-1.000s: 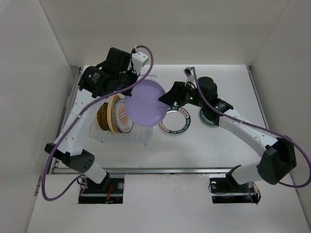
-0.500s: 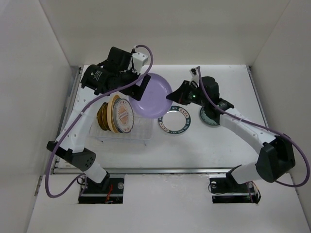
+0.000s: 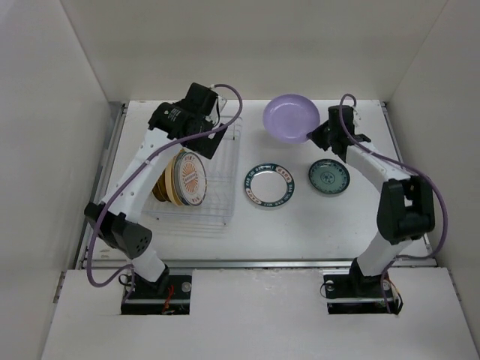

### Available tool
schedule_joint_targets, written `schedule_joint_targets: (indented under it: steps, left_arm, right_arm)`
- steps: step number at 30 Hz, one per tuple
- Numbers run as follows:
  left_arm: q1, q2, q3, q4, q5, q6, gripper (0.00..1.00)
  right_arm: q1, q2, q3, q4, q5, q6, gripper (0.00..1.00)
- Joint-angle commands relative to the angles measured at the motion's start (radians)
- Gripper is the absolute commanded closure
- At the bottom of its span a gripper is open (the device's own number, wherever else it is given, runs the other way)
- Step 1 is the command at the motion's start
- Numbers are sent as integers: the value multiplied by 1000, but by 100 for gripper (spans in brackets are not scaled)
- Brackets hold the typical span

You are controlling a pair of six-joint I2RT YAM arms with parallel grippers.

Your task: Unload the plates from the dish rack

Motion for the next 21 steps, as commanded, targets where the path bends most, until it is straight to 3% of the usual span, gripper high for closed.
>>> schedule_joint_targets:
  steps: [1,8,13,16,19,21]
  left_arm:
    - [0,-4,-58,-5,80,42,11]
    - [0,49,-110,23,-7,42,34]
    - [0,86,-121,23,-4,54,38]
    - [0,114,-121,-3,-41,33,38]
    - [0,143,-101,-28,-82,33,36]
    - [0,161,-85,-63,-92,20,35]
  right_arm:
    - [-27,99,137,-23,35,54,100]
    - [-67,294,225,-23,-44,2,100]
    - [-76,371,248,-35,-79,-59,80]
    - [-76,391,258,-70,-107,-68,76]
    - [-76,391,258,-70,-120,-84,63]
    - [-76,369,248,-82,-130,-107,49]
